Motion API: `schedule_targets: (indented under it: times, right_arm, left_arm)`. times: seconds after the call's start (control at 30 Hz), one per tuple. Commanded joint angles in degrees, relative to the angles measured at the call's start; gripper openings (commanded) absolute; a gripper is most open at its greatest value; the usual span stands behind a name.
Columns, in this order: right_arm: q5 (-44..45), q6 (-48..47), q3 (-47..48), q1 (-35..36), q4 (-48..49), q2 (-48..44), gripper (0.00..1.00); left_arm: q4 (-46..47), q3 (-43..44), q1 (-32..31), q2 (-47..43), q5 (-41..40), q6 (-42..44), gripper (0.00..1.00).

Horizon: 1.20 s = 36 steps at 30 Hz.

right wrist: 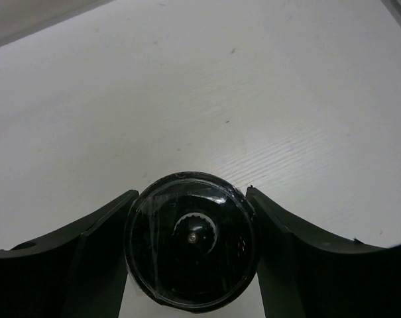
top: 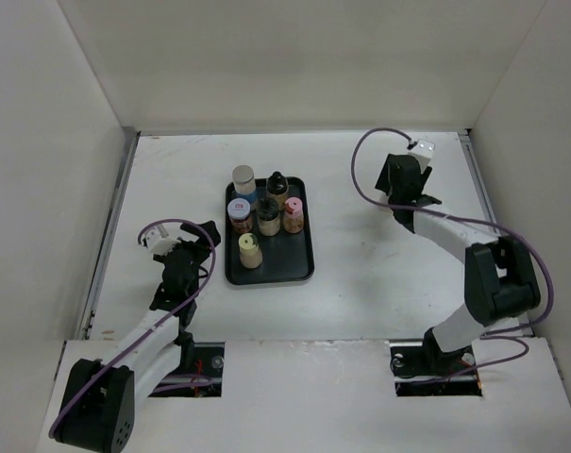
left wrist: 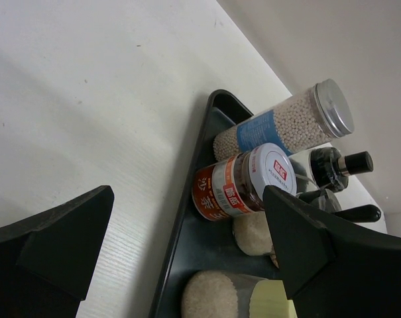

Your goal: Organize the condiment bottles

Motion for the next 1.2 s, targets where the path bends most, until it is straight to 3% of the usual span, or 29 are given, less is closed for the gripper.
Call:
schedule_targets:
  times: [0.0, 0.2, 0.37, 0.63, 0.97, 1.07, 1.17]
  right_arm:
    - [1.21, 1.11, -0.97, 5.56, 3.42, -9.63, 0.52]
    - [1.03, 2.51, -5.28, 17.51, 0.87, -19.04, 0.51]
    - [0.94, 3.74, -4.85, 28.49, -1.25, -20.46, 0.50]
    - [-3.97, 5.94, -0.99, 39.76, 7.26, -9.67, 0.50]
    - [-5.03, 4.36, 4.03, 42.05, 13.16, 2.91, 0.53]
    - [-4.33, 3.74, 4.12, 42.31, 13.52, 4.14, 0.60]
    - [-4.24, 3.39, 4.03, 42.58, 13.52, 3.97, 0.81]
  left_arm:
    - [2.78, 1.10, -0.76, -0.76, -0.61, 0.39, 1.00]
    - [2.16, 0.66, -0.67, -2.96, -0.96, 0.57, 1.00]
    - [1.28, 0.65, -0.41, -3.75, -1.76, 0.92, 1.00]
    - [-0.21, 0.92, -0.41, -4.46, -3.16, 1.80, 1.00]
    - [-3.20, 1.89, -0.84, -3.93, -5.80, 2.41, 1.00]
    - [-3.20, 1.97, -1.55, -3.23, -7.55, 2.50, 1.00]
    - [-3.73, 2.76, -2.08, -1.47, -8.52, 2.85, 1.00]
